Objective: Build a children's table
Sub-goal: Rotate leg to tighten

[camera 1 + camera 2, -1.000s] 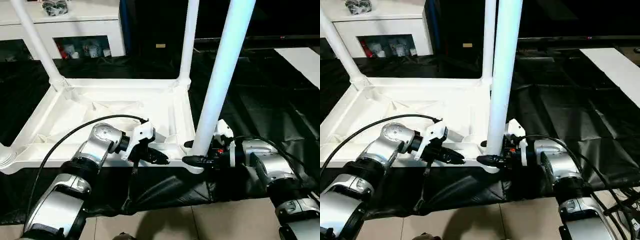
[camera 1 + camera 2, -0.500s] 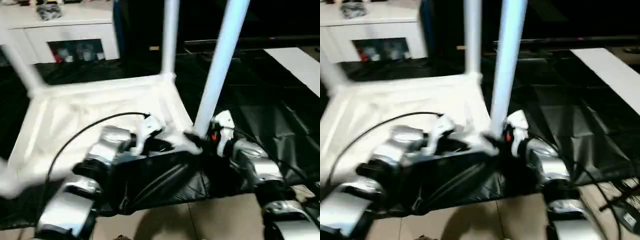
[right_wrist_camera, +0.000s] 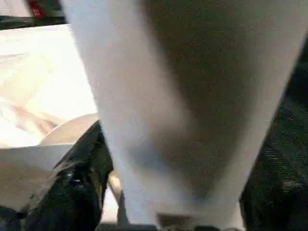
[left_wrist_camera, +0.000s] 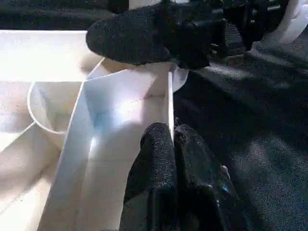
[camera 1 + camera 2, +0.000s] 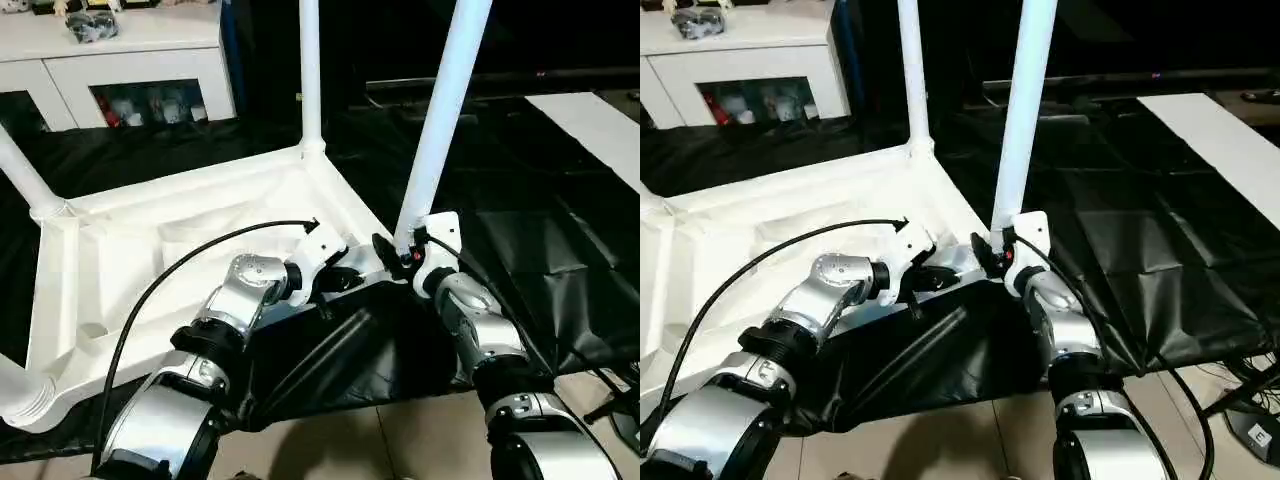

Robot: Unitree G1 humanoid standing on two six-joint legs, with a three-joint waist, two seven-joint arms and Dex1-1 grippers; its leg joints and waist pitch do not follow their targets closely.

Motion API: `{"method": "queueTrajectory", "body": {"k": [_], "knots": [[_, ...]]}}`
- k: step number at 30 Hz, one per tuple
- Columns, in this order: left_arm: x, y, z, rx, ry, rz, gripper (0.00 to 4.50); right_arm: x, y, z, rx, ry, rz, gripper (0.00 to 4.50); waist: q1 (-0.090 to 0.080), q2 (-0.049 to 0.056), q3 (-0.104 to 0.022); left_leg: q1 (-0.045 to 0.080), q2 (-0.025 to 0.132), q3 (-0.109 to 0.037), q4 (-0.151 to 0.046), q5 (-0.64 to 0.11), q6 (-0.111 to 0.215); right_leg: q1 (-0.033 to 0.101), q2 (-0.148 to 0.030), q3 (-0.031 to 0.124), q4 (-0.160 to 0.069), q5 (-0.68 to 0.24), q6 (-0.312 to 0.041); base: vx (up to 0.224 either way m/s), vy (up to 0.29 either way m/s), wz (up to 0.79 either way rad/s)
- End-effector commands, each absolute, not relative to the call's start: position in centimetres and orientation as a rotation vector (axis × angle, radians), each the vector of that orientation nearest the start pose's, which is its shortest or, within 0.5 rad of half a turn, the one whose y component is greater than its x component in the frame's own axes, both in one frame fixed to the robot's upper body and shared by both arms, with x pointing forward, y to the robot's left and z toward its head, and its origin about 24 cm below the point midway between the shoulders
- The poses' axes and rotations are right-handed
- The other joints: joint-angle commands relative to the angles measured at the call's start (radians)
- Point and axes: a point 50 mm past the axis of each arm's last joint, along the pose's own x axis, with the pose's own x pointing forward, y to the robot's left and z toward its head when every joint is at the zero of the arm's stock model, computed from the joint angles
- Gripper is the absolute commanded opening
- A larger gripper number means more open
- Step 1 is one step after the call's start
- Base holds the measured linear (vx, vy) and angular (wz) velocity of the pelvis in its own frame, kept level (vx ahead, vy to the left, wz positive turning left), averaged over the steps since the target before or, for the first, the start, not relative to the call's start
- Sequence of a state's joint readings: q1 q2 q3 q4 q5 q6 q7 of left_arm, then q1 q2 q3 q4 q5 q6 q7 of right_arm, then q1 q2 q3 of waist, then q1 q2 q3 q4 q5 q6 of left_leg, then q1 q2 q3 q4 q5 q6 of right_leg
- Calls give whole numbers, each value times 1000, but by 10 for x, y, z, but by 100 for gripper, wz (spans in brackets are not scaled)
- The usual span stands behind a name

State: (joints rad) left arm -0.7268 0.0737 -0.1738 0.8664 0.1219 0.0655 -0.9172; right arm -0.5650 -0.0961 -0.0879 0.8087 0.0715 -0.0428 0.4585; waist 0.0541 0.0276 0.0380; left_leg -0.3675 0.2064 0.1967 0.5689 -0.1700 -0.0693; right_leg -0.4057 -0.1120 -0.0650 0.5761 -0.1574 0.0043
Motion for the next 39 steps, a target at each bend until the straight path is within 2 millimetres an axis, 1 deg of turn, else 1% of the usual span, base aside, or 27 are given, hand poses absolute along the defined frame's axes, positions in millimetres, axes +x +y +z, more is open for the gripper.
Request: {"method": "queueTrajectory", "body": {"k": [1, 2, 4, 5, 6, 7, 8, 10, 11, 12, 13, 14, 15, 16, 18, 19, 22, 24, 25, 26, 27, 31, 34, 35, 37, 38, 39], "knots": [[329, 38, 49, 252, 306, -1284, 0, 335, -100, 28, 20, 190, 701, 385, -1, -17, -54, 8, 15, -9, -71, -326, 53, 35, -29, 24, -84, -402, -159, 0, 0, 0], [330, 41, 49, 254, 311, -1287, 0, 334, -104, 28, 18, 190, 727, 411, 0, -18, -55, 6, 15, -8, -70, -313, 60, 38, -29, 25, -80, -376, -168, 0, 0, 0], [331, 44, 49, 260, 312, -1290, 0, 332, -107, 28, 20, 191, 755, 411, 1, -18, -57, 4, 15, -7, -67, -285, 71, 42, -28, 25, -74, -327, -185, 0, 0, 0], [332, 52, 53, 254, 306, -1320, 0, 326, -117, 30, 22, 198, 876, 411, 2, -15, -59, 3, 16, -6, -65, -262, 77, 43, -29, 25, -69, -289, -201, 0, 0, 0], [333, 54, 54, 254, 299, -1336, 0, 324, -121, 31, 23, 202, 923, 411, 9, -17, -61, 3, 16, -4, -61, -246, 94, 49, -25, 22, -66, -254, -213, 0, 0, 0], [333, 56, 55, 254, 294, -1346, 0, 322, -122, 31, 22, 204, 950, 411, 13, -15, -62, 4, 19, -2, -59, -231, 102, 49, -25, 23, -61, -222, -224, 0, 0, 0], [332, 57, 56, 249, 291, -1377, 0, 320, -125, 33, 25, 207, 997, 411, 14, -14, -63, -1, 21, -2, -56, -194, 116, 51, -24, 22, -51, -156, -243, 0, 0, 0], [330, 61, 57, 246, 296, -1424, 0, 316, -128, 35, 35, 219, 1075, 411, 16, -15, -67, 0, 19, 0, -52, -172, 131, 53, -24, 21, -45, -109, -266, 0, 0, 0], [329, 62, 58, 251, 299, -1450, 0, 313, -130, 35, 38, 229, 1119, 411, 20, -13, -69, 2, 22, 0, -49, -154, 145, 52, -25, 21, -41, -75, -282, 0, 0, 0], [328, 66, 58, 261, 312, -1493, 0, 308, -132, 35, 40, 269, 1206, 411, 23, -8, -68, 2, 22, 0, -49, -147, 153, 53, -24, 21, -38, -59, -294, 0, 0, 0], [328, 66, 58, 261, 312, -1493, 0, 308, -132, 35, 40, 269, 1206, 411, 25, -11, -69, 2, 21, 1, -47, -150, 157, 53, -23, 20, -39, -55, -296, 0, 0, 0], [327, 70, 58, 269, 324, -1520, 0, 304, -133, 34, 25, 300, 1271, 411, 28, -11, -67, 2, 23, 1, -48, -162, 154, 51, -25, 21, -39, -65, -298, 0, 0, 0], [328, 71, 59, 272, 327, -1526, 0, 303, -134, 33, 19, 311, 1291, 397, 31, -11, -65, 3, 23, 2, -49, -180, 145, 50, -26, 22, -42, -92, -294, 0, 0, 0], [328, 72, 59, 274, 330, -1530, 0, 302, -134, 33, 16, 315, 1304, 397, 32, -11, -65, 4, 23, 2, -50, -188, 139, 49, -27, 22, -43, -106, -292, 0, 0, 0], [329, 76, 61, 292, 342, -1551, 0, 299, -134, 33, -2, 344, 1374, 397, 36, -9, -62, 8, 24, 1, -54, -218, 114, 48, -28, 22, -49, -166, -281, 0, 0, 0], [329, 76, 61, 292, 342, -1551, 0, 299, -134, 33, -2, 344, 1374, 372, 37, -9, -61, 8, 25, 1, -56, -228, 104, 48, -29, 23, -51, -183, -276, 0, 0, 0], [329, 83, 63, 306, 361, -1593, 0, 294, -134, 35, -15, 388, 1463, 358, 38, -7, -61, 10, 24, -1, -59, -243, 89, 49, -28, 23, -54, -206, -267, 0, 0, 0], [329, 85, 63, 318, 371, -1603, 0, 293, -133, 36, -22, 400, 1485, 337, 37, -7, -59, 9, 24, -1, -60, -253, 83, 48, -29, 24, -55, -214, -265, 0, 0, 0], [329, 87, 63, 326, 377, -1609, 0, 293, -133, 36, -24, 407, 1497, 337, 38, -4, -59, 11, 25, -2, -61, -260, 80, 47, -30, 24, -56, -222, -265, 0, 0, 0], [330, 89, 63, 329, 379, -1612, 0, 292, -133, 36, -27, 413, 1510, 318, 39, -6, -60, 11, 25, -2, -61, -262, 73, 48, -30, 24, -55, -220, -266, 0, 0, 0], [330, 89, 63, 329, 379, -1612, 0, 292, -133, 36, -27, 413, 1510, 318, 40, -5, -60, 11, 25, -2, -61, -262, 73, 47, -30, 24, -55, -218, -267, 0, 0, 0], [330, 92, 63, 321, 383, -1604, 0, 290, -130, 34, -24, 413, 1527, 280, 42, -6, -62, 10, 25, -3, -61, -250, 71, 50, -30, 23, -51, -198, -270, 0, 0, 0], [330, 93, 63, 310, 385, -1598, 0, 288, -129, 34, -10, 412, 1527, 269, 42, -6, -62, 9, 25, -3, -60, -240, 74, 50, -31, 24, -50, -187, -272, 0, 0, 0], [330, 94, 62, 305, 386, -1591, 0, 288, -128, 34, 4, 405, 1515, 262, 42, -4, -62, 9, 25, -3, -61, -240, 74, 50, -31, 23, -50, -190, -273, 0, 0, 0], [331, 94, 60, 302, 385, -1558, 0, 288, -127, 34, 30, 385, 1481, 257, 43, -5, -61, 11, 25, -3, -61, -248, 72, 49, -31, 24, -53, -201, -269, 0, 0, 0], [332, 93, 60, 299, 384, -1536, 0, 289, -127, 33, 32, 371, 1441, 256, 44, -5, -61, 10, 25, -3, -61, -249, 71, 50, -31, 24, -52, -205, -265, 0, 0, 0], [333, 92, 59, 298, 379, -1498, 0, 292, -127, 31, 40, 357, 1382, 254, 45, -3, -60, 10, 26, -3, -63, -253, 65, 48, -32, 24, -53, -214, -263, 0, 0, 0]]}}
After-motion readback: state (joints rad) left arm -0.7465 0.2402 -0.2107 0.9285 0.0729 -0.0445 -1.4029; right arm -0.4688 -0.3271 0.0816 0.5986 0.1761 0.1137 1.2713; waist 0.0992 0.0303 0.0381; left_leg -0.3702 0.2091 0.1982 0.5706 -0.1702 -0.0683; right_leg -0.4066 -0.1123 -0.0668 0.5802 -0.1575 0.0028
